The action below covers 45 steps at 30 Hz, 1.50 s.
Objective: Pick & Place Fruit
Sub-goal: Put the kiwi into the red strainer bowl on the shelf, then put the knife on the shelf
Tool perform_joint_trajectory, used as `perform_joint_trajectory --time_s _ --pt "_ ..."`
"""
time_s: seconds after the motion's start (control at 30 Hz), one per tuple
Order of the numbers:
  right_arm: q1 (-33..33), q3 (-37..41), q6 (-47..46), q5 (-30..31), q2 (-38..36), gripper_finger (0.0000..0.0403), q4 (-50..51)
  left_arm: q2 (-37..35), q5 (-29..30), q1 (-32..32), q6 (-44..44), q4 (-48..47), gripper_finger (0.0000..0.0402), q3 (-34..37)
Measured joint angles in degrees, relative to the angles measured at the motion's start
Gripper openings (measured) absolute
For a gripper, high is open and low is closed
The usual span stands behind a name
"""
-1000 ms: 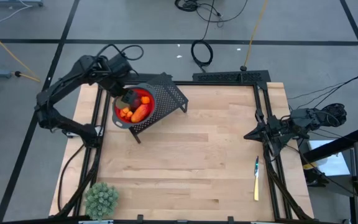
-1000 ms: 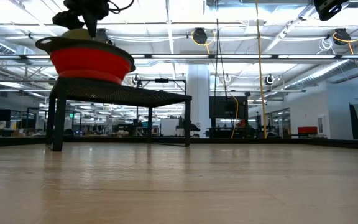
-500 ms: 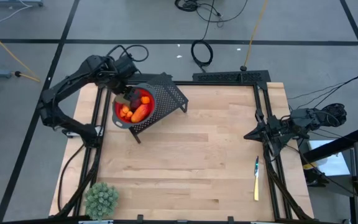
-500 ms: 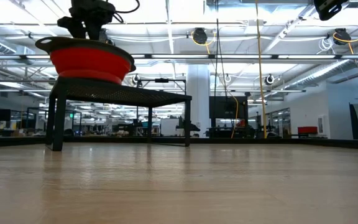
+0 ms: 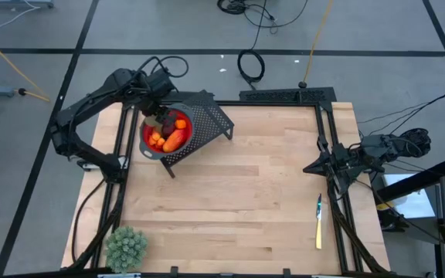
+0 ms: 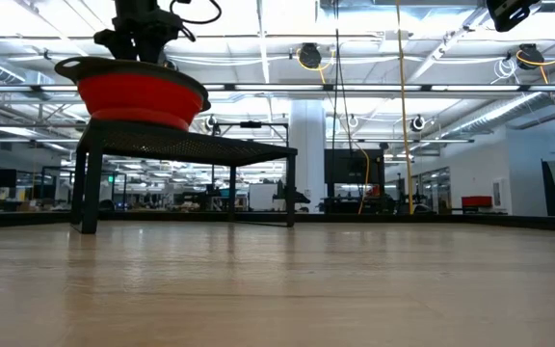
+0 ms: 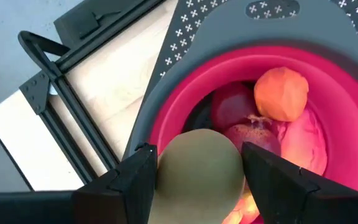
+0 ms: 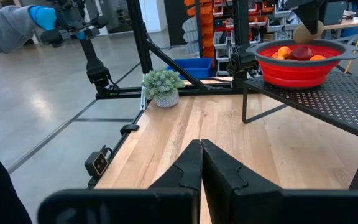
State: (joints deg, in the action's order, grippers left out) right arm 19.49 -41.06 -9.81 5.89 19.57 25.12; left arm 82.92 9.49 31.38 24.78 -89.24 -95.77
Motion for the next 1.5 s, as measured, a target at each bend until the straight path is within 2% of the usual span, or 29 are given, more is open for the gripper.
perform_joint_trajectory --time_s 0.13,0.47,0.67,1.03,1.13,1.33,1.5 --pt "0.0 0.0 0.0 0.0 0.0 0.0000 0.0 0.0 0.0 0.0 0.7 -0.3 0.0241 0.0" --pt "0.0 0.0 0.0 0.0 0.0 0.0000 0.0 0.0 0.0 0.0 -1.0 -0.5 0.0324 0.0" --pt "0.0 0.0 0.0 0.0 0.0 0.0000 0.0 -1.7 0.0 -0.1 1.9 -0.6 0.0333 0.0" --pt "0.0 0.0 0.0 0.0 0.0 0.0000 0.0 -7.0 10.3 -8.0 7.4 1.5 0.0327 0.0" --pt "0.0 0.0 0.0 0.0 0.0 0.0000 0.0 -8.3 10.1 -9.9 7.8 2.1 0.0309 0.0" --pt "0.0 0.0 -0.5 0.0 0.0 0.0000 0.0 -10.1 6.1 -14.0 11.0 2.6 0.0268 0.0" --pt "0.0 0.0 -3.1 0.0 0.0 0.0000 0.0 -11.1 8.1 -19.2 9.2 5.5 0.0232 0.0"
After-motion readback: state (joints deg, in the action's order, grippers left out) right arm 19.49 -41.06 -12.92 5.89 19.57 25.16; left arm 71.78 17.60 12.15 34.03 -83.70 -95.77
